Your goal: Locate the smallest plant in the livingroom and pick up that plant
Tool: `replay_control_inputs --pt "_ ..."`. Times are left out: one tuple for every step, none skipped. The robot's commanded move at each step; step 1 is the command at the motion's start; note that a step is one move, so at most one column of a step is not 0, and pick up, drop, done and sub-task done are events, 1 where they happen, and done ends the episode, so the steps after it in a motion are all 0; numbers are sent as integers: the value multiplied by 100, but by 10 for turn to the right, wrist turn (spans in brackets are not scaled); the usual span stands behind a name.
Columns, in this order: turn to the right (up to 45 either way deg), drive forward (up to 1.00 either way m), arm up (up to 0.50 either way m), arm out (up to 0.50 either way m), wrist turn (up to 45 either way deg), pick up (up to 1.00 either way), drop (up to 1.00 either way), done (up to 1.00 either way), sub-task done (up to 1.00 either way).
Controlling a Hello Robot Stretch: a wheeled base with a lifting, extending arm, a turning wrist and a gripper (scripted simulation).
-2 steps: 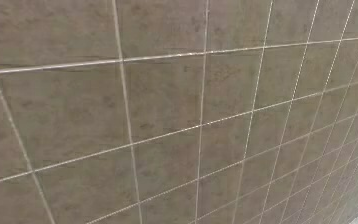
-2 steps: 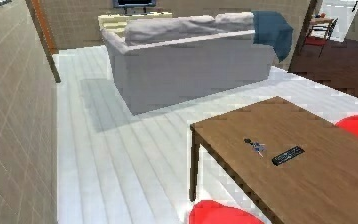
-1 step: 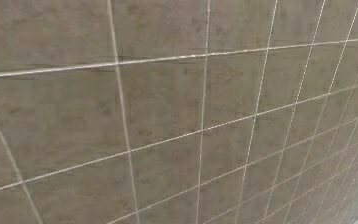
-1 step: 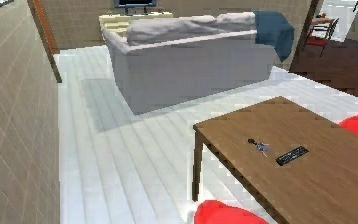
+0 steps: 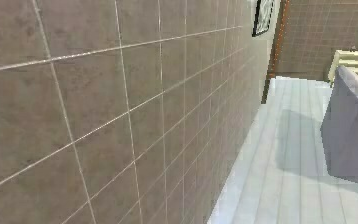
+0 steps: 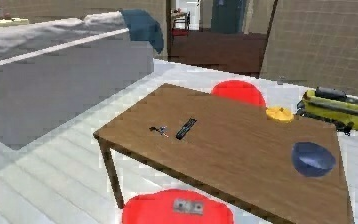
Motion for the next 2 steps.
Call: replay_control_inputs --pt "0 30 0 0 0 0 0 0 0" --pt "300 0 0 0 0 0 0 0 0"
